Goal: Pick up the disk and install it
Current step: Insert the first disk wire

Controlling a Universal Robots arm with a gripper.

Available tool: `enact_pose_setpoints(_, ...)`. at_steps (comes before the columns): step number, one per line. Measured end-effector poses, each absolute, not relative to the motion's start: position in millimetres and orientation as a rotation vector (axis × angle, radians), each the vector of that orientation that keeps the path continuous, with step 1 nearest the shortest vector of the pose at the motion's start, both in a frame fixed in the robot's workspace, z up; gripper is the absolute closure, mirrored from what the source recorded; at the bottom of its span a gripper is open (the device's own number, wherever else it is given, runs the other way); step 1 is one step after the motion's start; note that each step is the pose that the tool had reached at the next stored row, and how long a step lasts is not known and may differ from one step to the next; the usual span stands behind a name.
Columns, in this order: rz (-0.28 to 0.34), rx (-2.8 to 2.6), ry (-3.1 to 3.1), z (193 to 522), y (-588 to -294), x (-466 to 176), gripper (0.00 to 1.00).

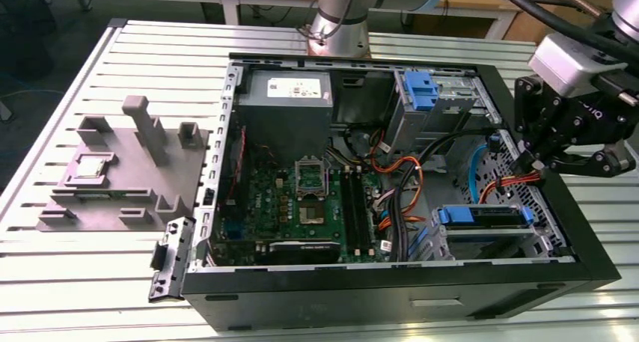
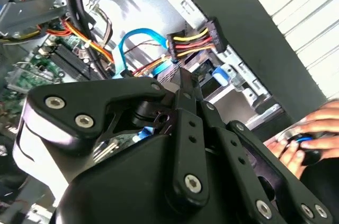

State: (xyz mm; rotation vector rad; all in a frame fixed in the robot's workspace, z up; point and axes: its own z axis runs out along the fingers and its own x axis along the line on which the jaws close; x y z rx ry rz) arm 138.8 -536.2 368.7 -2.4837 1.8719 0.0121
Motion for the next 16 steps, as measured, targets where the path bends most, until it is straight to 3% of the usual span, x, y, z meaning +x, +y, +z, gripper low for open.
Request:
enact_pose_setpoints(6,-0.049,-2.529,1.756,368.7,-536.2,138.8,0.9)
enact_pose_setpoints(16,-0.054,-2.648,1.553,367.7,-536.2,138.9,0.9)
